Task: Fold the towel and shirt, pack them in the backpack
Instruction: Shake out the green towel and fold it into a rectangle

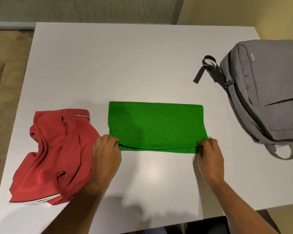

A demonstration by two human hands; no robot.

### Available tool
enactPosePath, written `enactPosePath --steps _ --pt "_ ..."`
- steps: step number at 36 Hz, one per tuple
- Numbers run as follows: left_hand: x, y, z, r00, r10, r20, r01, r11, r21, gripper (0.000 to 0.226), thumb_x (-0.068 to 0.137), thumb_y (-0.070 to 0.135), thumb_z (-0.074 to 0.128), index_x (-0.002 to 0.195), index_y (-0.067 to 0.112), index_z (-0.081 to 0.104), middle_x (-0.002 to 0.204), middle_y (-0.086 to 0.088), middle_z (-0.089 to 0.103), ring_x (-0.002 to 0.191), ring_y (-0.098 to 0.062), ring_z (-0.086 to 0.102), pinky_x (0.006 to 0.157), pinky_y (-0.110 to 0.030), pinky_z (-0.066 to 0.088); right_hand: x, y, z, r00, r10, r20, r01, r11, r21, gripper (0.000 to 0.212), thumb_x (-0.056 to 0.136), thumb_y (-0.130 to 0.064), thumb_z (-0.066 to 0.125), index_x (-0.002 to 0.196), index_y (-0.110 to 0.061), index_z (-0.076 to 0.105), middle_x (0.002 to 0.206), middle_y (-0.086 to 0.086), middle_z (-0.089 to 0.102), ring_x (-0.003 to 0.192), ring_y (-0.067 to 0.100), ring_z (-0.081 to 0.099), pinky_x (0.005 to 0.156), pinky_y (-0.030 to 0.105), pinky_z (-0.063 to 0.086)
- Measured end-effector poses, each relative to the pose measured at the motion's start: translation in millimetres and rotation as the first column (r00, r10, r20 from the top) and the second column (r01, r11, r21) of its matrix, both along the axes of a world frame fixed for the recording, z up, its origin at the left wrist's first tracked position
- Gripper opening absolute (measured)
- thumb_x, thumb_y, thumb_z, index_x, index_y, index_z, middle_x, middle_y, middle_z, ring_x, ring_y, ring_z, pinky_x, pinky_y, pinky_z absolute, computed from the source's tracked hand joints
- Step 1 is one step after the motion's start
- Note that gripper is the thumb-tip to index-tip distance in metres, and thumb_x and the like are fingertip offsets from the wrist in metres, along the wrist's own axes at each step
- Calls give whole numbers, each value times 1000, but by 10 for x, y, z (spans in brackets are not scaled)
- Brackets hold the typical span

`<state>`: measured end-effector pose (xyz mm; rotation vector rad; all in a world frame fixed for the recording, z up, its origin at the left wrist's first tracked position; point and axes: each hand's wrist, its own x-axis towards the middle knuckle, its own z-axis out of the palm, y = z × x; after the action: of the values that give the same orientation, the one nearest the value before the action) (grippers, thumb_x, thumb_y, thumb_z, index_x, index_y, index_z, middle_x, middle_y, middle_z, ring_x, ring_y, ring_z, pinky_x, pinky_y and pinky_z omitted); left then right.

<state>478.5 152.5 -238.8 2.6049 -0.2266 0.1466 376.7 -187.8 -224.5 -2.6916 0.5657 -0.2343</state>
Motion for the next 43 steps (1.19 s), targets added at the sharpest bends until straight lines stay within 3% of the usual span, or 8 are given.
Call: enactPosePath --steps 7,14,20,26,31,35,38,43 --pt "-16 -19 58 998 41 50 -43 998 44 16 85 11 57 92 16 69 95 -1 66 103 -30 53 79 -44 38 -18 -52 77 991 24 129 -18 999 -45 29 77 15 70 102 0 68 102 14 60 87 33 58 68 43 51" --pt "-76 23 17 1000 -3 22 0 994 109 25 74 9 55 93 14 70 95 -3 65 105 -31 53 79 -45 39 -174 -98 -133 998 53 -16 -55 983 -172 29 73 12 75 97 -5 72 94 12 62 78 35 55 64 44 45" --pt "-98 -6 95 1000 21 -17 -20 998 67 26 73 20 48 89 14 68 92 -4 64 100 -31 51 78 -44 34 -200 -64 -89 1000 16 -24 -21 974 -225 20 81 -13 52 91 -12 70 90 6 65 82 32 53 70 41 36" --pt "34 -191 103 999 -32 37 32 999 15 11 89 21 57 89 15 66 92 -4 60 94 -29 49 80 -42 38 33 49 43 993 -106 46 110 987 -117 27 86 -19 40 90 -11 65 81 7 62 79 33 50 73 41 30" --pt "266 -562 41 977 -208 49 209 977 -29 7 95 13 61 100 11 65 104 -6 59 98 -28 54 84 -45 45 475 307 37 998 -35 43 35 999 -19 21 96 -18 48 100 -12 67 94 7 64 89 30 54 79 42 38" --pt "376 -865 -63 962 -274 2 274 962 -6 32 98 20 60 127 8 62 138 -11 56 130 -29 50 106 -48 44 824 692 -23 991 119 65 -120 993 16 27 98 -11 55 122 -7 67 123 11 67 111 30 59 95 43 47" --pt "430 -987 -139 947 -318 -41 320 947 23 48 101 24 55 145 7 51 159 -13 39 149 -28 34 120 -46 30 1000 939 -139 971 237 28 -238 970 41 42 100 -13 52 141 -5 57 151 14 52 139 29 48 116 43 39" --pt "422 -905 -267 941 -321 -105 334 930 153 59 107 37 38 160 14 28 171 -8 14 158 -21 8 127 -46 16 1048 1045 -327 946 317 -69 -314 948 47 56 106 -24 46 158 -9 36 170 10 25 157 23 22 126 45 24"
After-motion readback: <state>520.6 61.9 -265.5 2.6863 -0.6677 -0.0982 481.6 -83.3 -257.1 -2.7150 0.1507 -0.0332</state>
